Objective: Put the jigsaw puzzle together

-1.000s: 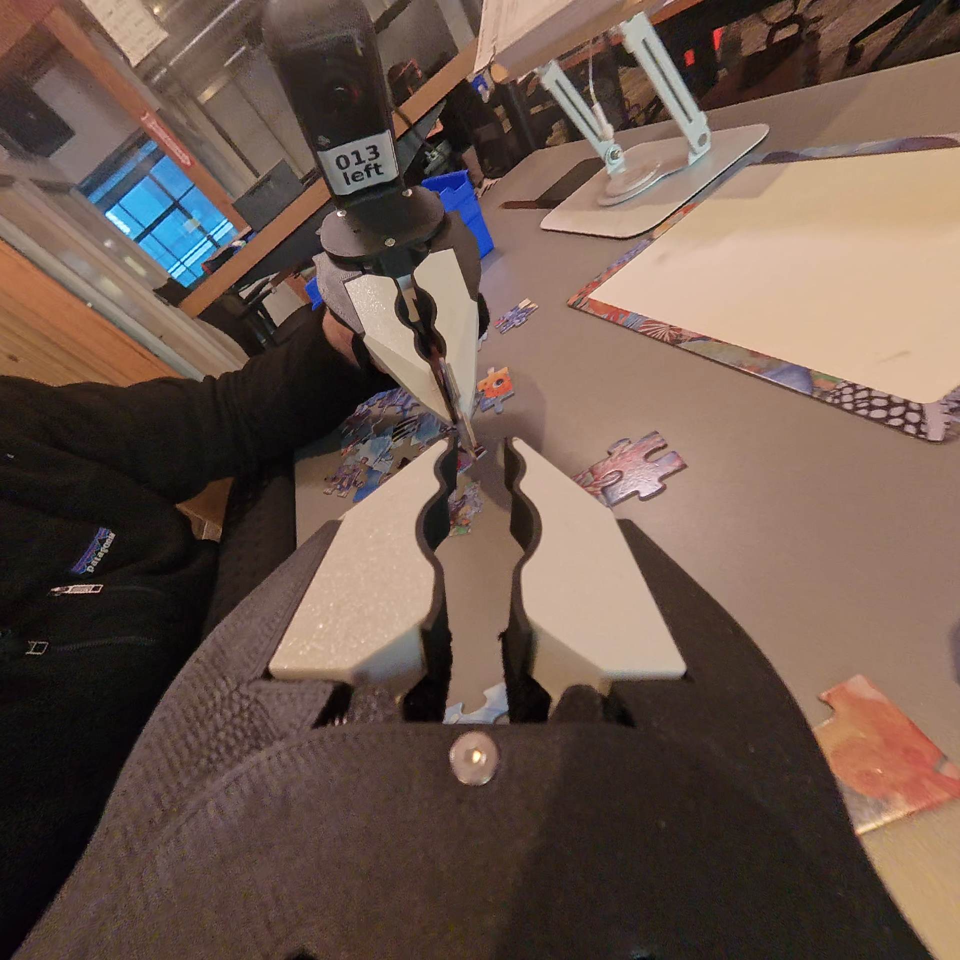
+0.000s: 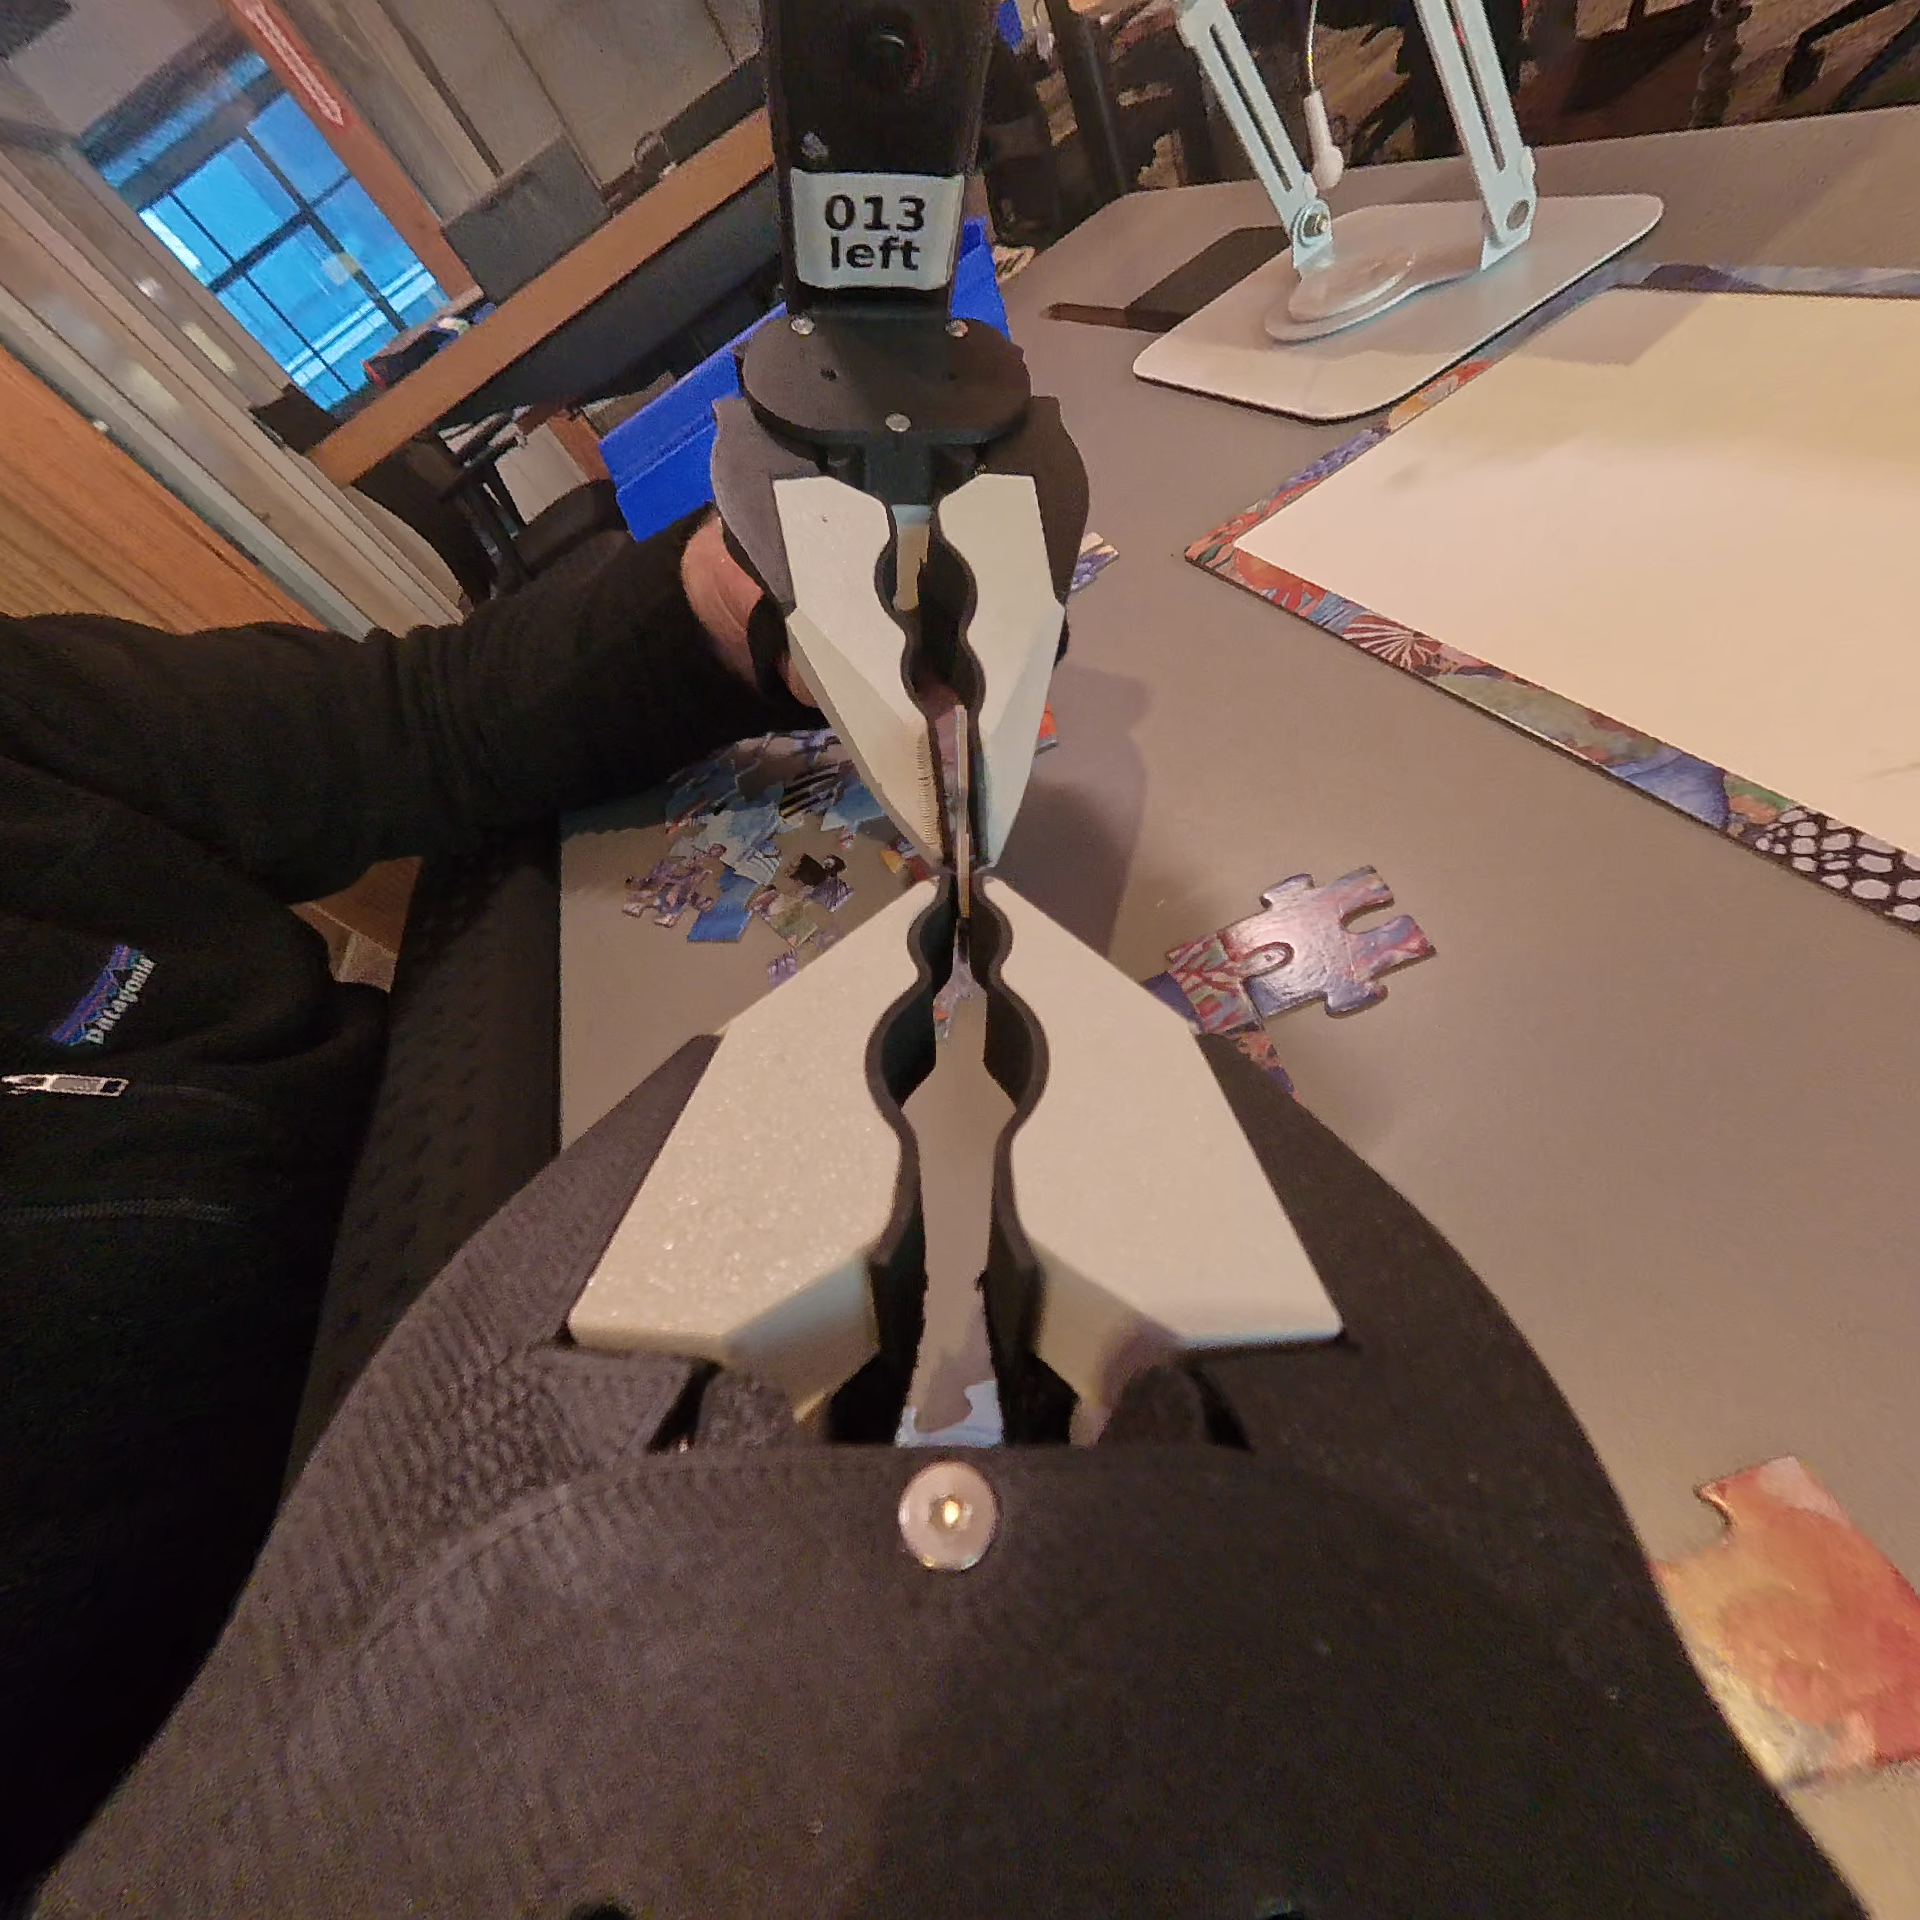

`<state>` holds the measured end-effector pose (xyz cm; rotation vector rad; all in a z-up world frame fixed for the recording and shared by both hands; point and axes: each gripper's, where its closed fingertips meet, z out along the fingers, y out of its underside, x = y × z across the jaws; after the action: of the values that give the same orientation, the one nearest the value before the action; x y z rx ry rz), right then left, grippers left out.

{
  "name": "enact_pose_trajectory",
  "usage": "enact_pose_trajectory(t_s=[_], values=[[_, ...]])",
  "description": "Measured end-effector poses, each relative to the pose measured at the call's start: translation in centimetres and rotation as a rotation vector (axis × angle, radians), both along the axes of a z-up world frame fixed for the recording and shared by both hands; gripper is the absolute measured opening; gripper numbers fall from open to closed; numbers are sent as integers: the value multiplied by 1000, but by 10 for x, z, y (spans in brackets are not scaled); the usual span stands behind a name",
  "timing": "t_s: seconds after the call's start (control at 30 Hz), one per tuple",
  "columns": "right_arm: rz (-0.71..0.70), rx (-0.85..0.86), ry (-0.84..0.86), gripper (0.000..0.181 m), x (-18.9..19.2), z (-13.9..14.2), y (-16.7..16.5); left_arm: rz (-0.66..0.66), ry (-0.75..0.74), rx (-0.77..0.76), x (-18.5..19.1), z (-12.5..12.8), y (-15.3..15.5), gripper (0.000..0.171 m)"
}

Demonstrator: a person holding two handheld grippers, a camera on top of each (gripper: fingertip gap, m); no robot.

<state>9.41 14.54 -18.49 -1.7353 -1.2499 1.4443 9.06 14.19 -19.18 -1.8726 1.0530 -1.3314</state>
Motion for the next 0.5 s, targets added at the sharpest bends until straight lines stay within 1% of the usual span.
enact_pose_trajectory(t_s=[0.07, 0.13, 0.17, 0.23, 0.3, 0.4, 0.5], values=[[-8, 11, -18, 0, 4, -1, 2, -3, 42, 27, -2, -3, 0, 11], [-4, 2, -43, 0, 10, -4, 2, 7, 114, 45, -8, -7, 2, 21], [5, -3, -73, 0, 14, -8, 1, 16, 162, 74, -13, -10, 5, 22], [35, -26, -130, 0, 18, -19, -4, 34, 213, 120, -21, -11, 9, 21], [72, -39, -201, 0, 20, -33, -11, 30, 251, 131, -25, -15, 9, 22], [120, -55, -302, 0, 19, -52, -21, 26, 344, 151, -30, -29, 10, 22], [143, -77, -368, 0, 20, -66, -27, 10, 403, 156, -31, -40, 8, 23]])
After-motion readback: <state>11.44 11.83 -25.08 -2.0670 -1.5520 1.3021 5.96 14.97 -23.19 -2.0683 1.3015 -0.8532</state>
